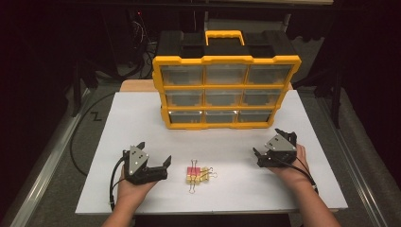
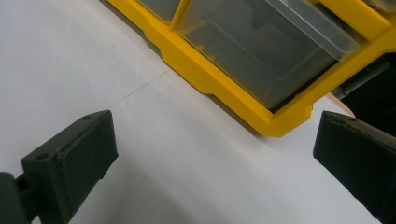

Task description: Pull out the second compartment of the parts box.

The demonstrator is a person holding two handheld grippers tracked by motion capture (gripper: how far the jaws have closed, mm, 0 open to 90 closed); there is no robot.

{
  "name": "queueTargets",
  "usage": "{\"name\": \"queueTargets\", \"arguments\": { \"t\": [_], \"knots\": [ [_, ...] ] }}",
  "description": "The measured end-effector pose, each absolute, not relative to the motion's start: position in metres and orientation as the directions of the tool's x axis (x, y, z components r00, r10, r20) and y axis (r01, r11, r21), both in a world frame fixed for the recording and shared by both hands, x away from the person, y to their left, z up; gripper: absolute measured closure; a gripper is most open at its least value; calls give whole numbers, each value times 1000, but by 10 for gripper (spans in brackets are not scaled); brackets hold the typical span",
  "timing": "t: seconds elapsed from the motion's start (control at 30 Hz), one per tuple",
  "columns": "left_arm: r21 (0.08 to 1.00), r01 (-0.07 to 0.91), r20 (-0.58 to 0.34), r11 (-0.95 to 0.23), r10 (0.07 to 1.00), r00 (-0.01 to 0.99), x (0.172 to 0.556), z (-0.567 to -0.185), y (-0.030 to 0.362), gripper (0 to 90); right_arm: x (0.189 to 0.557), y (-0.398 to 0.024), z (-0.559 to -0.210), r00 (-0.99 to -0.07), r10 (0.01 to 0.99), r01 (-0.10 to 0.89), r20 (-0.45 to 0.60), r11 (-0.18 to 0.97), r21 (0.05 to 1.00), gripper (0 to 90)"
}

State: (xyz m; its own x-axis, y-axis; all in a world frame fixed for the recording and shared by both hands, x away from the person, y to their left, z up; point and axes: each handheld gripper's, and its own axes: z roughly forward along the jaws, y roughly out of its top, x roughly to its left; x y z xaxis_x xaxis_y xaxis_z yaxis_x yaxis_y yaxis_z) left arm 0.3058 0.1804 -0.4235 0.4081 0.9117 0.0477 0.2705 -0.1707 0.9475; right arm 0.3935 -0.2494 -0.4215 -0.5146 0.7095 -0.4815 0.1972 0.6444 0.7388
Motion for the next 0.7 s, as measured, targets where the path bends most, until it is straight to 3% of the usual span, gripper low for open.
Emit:
{"name": "queueTargets", "arguments": {
  "t": [0.43,0.7],
  "knots": [
    [925,318,49,-209,893,447,303,-432,188,9,391,-239,-425,-521,652,166,-551,711,684,8],
    [951,266,26,-158,898,439,299,-430,192,6,386,-232,-427,-539,529,104,-656,814,572,8]
  ]
}}
